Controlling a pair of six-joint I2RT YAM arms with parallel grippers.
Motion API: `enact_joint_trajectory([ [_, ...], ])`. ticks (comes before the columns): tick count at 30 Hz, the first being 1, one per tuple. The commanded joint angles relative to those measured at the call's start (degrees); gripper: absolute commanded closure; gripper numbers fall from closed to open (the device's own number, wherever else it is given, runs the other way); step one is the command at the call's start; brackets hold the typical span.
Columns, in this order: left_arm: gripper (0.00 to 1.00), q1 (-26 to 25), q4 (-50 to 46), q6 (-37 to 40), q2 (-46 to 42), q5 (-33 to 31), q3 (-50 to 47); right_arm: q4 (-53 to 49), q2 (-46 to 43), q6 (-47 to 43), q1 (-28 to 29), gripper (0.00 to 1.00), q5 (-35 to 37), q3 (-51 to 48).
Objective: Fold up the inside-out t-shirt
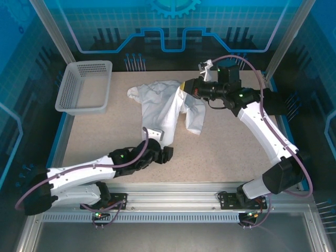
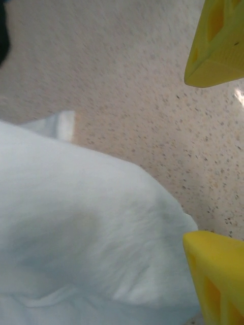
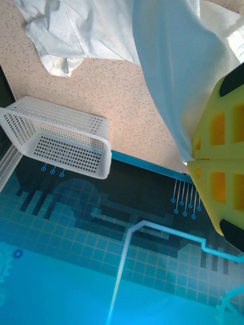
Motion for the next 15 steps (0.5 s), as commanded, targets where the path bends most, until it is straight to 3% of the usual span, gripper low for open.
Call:
enact_joint_trajectory([
  [1, 0.28, -0.61, 1.52, 2.87, 3.30, -6.24, 0.77, 4.95, 0.91, 3.69, -2.59, 1.00, -0.09, 3.29],
  [5, 0.38, -0.04, 5.17, 7.11, 9.10, -8.95, 0.67, 6.69, 1.96, 5.79, -5.08, 1.00, 0.78, 3.65],
  [9, 0.49, 0.95, 9.44, 10.79, 15.38, -7.11, 1.87, 7.41, 3.52, 6.60, -6.95, 1.00, 0.86, 3.45],
  [15, 0.54, 2.82, 10.67, 12.06, 24.61, -6.78, 5.61, 8.39, 5.52, 6.91, -8.62, 1.00, 0.40, 2.52],
])
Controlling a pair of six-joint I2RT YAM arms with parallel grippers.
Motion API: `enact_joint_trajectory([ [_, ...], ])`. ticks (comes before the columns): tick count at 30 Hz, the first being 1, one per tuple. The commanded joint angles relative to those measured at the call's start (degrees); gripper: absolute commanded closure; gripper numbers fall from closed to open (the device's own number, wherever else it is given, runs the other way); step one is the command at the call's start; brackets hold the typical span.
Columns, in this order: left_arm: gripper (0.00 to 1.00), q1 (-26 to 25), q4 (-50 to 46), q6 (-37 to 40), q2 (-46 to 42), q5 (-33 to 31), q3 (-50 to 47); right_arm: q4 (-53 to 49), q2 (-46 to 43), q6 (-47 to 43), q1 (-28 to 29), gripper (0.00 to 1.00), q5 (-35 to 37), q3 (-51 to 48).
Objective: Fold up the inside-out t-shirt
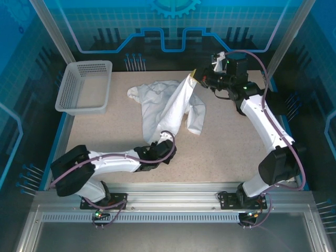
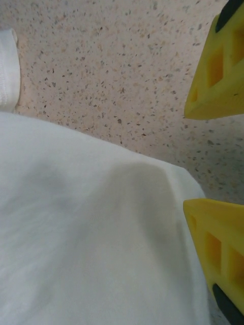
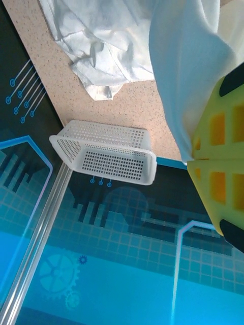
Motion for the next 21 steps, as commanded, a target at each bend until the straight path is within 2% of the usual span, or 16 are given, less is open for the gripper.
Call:
enact_joint_trajectory([
  [1, 0.53, 1.73, 2.99, 1.78, 3.95, -0.82, 2.80, 2.86, 0.83, 0.96, -1.30, 1.00, -0.57, 0.61],
  [7, 0.49, 3.02, 2.01, 2.46, 11.28, -3.21, 5.52, 2.85, 1.78, 0.68, -2.71, 1.00, -1.08, 0.70],
  [11, 0.53, 4.79, 2.80, 2.19, 14.78, -2.48, 5.98, 2.41, 2.00, -0.04, -3.60, 1.00, -1.08, 0.71],
  [14, 0.61, 5.45, 2.92, 3.10, 16.79, -3.20, 6.76, 2.16, 2.00, -0.76, -4.12, 1.00, -0.97, 0.38],
  [21, 0.93, 7.46, 4.74, 4.80, 15.15, -2.52, 5.54, -1.42, -0.17, -6.27, -5.42, 1.00, 0.22, -1.62],
])
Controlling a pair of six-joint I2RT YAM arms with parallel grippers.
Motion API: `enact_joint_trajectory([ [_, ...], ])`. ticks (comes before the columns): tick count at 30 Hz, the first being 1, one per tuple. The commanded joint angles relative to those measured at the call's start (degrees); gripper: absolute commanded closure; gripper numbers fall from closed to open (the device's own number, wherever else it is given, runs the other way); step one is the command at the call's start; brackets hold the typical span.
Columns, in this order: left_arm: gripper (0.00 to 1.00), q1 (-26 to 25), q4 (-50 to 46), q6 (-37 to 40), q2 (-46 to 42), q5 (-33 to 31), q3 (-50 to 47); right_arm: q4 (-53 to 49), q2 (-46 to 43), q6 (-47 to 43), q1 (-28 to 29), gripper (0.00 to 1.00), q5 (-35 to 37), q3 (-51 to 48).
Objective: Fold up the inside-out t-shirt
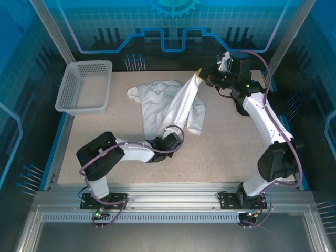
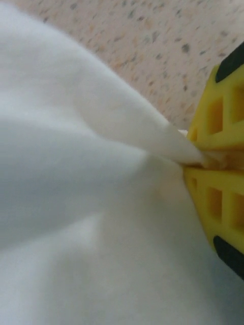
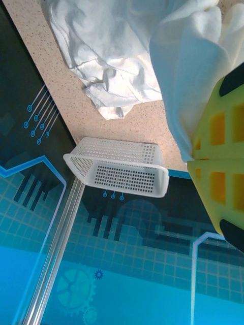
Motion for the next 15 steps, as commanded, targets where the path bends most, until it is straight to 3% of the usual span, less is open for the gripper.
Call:
enact_joint_trajectory([
  [1, 0.98, 1.06, -0.68, 1.33, -2.11, -0.81, -1.10, -2.32, -2.56, -5.00, -1.85, 1.00, 1.05, -1.63],
  [4, 1.00, 1.06, -2.90, 1.63, -11.28, 0.96, -2.35, -6.39, -5.26, -10.25, -2.72, 1.00, 3.39, -1.58],
  [8, 1.00, 1.27, -8.29, 4.04, -31.31, 0.94, -1.51, -12.05, -10.95, -20.20, -3.06, 1.00, 6.74, -0.25],
  [12, 1.00, 2.26, -12.73, 8.27, -48.27, -1.30, 5.21, -15.90, -20.48, -26.80, -2.96, 1.00, 12.17, 1.04],
  [15, 1.00, 2.38, -14.89, 12.35, -54.94, -3.01, 13.08, -18.91, -27.08, -29.62, -2.83, 1.00, 15.97, 3.84],
])
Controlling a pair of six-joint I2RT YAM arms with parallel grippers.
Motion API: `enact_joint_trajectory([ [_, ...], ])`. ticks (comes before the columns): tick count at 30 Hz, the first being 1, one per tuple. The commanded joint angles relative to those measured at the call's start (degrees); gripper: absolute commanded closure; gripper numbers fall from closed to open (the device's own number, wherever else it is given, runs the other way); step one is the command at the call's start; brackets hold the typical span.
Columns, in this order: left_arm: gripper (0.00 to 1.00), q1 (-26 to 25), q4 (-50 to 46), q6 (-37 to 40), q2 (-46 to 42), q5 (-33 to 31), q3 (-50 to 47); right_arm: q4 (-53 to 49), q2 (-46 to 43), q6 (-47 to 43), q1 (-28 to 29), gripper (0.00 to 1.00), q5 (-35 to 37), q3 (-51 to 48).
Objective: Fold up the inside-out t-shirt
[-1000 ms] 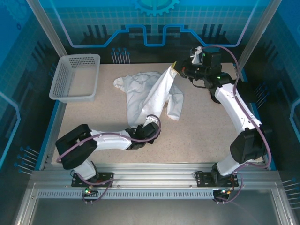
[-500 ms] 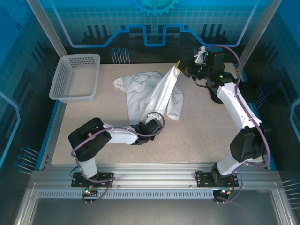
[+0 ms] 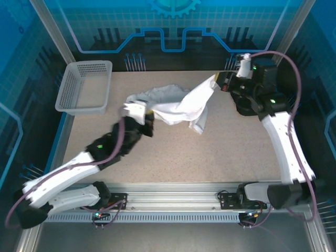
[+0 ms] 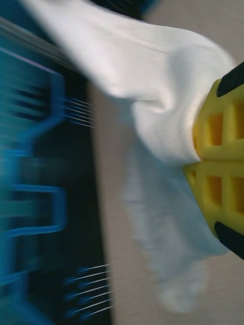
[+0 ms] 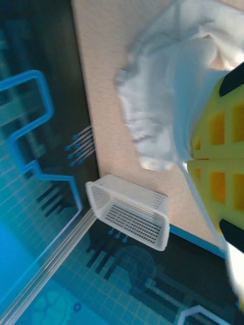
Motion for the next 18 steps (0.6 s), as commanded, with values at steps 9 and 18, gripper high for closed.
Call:
enact_joint_trajectory([
  [9, 1.00, 7.42, -9.68, 11.24, -0.47, -9.29, 23.63, -5.64, -15.82, -7.31, -0.28, 1.00, 10.57, 7.72],
  [18, 1.00, 36.04, -9.86, -1.44, 23.54, 16.91, 37.62, 9.84, 1.85, -7.07, -0.61, 1.00, 13.64, 10.67],
])
